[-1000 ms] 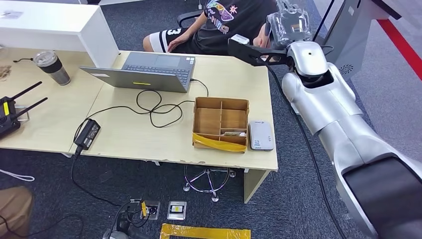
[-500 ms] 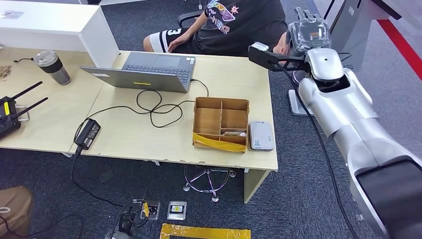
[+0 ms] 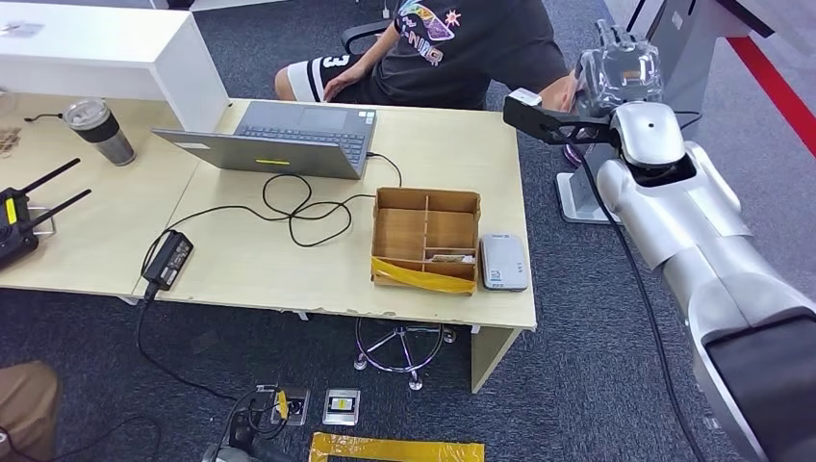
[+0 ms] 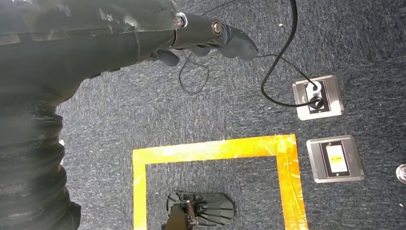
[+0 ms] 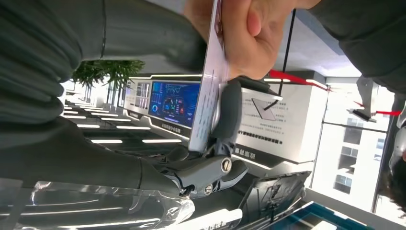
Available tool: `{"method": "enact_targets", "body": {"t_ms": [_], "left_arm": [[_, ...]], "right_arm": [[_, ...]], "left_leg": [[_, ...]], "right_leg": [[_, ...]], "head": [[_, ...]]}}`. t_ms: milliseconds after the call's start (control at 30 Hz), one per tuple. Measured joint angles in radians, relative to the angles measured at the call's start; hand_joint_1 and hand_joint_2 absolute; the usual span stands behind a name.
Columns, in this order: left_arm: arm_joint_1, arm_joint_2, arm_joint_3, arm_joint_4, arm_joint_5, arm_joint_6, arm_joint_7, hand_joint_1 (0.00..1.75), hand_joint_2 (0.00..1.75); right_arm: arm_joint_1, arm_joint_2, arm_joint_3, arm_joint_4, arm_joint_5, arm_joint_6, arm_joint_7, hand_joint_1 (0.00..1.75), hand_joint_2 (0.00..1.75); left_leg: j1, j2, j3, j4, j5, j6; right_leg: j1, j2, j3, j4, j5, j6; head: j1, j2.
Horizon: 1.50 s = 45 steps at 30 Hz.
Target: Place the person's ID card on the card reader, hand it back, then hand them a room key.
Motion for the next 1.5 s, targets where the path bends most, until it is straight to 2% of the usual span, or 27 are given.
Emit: {"method": "enact_targets", "body": {"t_ms": [233,500,867,1500], "left_arm": [[0.0,0.007,0.0,0.0,0.002,0.006,0.002,0.0,1.75],[0.012,0.036,0.0,0.001,0.019,0.025,0.012,0.0,1.75],[0.021,0.074,0.0,0.002,0.021,0.025,0.012,0.0,1.75],[0.021,0.08,0.0,0.002,0.021,0.025,0.012,0.0,1.75]], "right_arm": [[0.001,0.0,-0.006,0.0,-0.025,-0.099,-0.037,0.0,1.75],[0.019,-0.001,-0.09,-0.023,-0.183,-0.298,-0.172,0.0,1.75],[0.058,-0.016,-0.166,-0.087,-0.205,-0.309,-0.198,0.0,1.75],[0.066,-0.021,-0.199,-0.107,-0.205,-0.309,-0.199,0.0,1.75]], "left_leg": [[0.0,0.0,0.0,0.0,0.0,0.0],[0.0,0.0,0.0,0.0,0.0,0.0],[0.0,0.0,0.0,0.0,0.0,0.0],[0.0,0.0,0.0,0.0,0.0,0.0]], "right_leg": [[0.0,0.0,0.0,0.0,0.0,0.0],[0.0,0.0,0.0,0.0,0.0,0.0],[0.0,0.0,0.001,0.0,0.0,0.0],[0.0,0.0,0.001,0.0,0.0,0.0]], "head": [[0.0,0.0],[0.0,0.0],[0.0,0.0],[0.0,0.0]]}}
